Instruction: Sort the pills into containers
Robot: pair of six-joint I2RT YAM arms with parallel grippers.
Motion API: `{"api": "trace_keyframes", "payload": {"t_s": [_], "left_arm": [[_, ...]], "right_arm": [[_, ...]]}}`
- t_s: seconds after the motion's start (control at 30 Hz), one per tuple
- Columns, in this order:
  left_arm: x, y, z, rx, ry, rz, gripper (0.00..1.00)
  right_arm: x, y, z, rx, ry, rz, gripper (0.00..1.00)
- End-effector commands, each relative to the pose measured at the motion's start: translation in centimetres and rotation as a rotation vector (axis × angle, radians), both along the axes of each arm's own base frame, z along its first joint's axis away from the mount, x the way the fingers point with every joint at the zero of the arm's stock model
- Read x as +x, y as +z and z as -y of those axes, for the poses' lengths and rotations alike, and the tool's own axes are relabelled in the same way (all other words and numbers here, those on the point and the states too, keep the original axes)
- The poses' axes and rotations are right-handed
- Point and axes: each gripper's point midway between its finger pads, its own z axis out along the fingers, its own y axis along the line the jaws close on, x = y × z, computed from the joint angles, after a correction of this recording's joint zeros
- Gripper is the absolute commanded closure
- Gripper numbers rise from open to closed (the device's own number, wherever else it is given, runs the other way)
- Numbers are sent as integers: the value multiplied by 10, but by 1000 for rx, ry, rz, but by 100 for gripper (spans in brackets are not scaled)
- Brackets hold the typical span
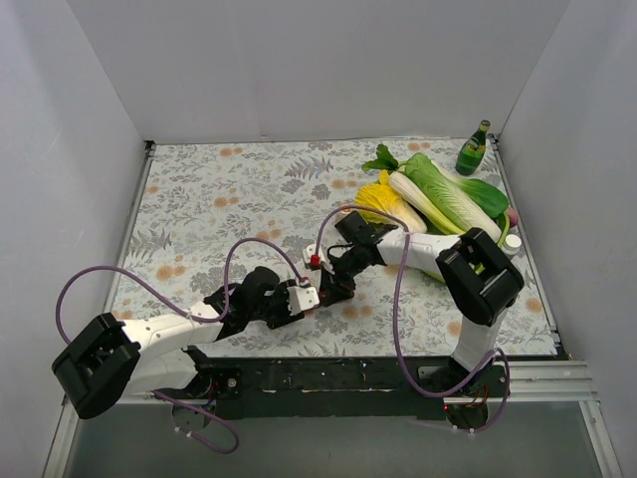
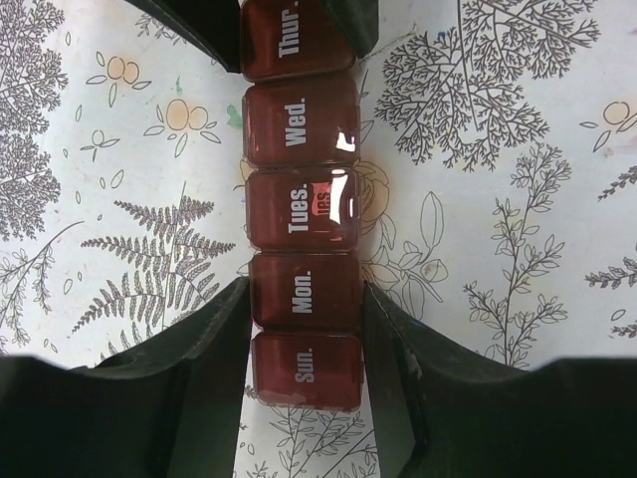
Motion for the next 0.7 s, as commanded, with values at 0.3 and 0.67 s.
{"api": "trace_keyframes", "payload": {"t_s": [0.3, 0.67], "left_arm": [[-7, -14, -13, 80, -13, -21, 100], [-9, -14, -11, 72, -24, -32, 100]], "right_arm": [[5, 17, -2, 25, -73, -423, 58], [64, 33, 3, 30, -253, -292, 36]]}}
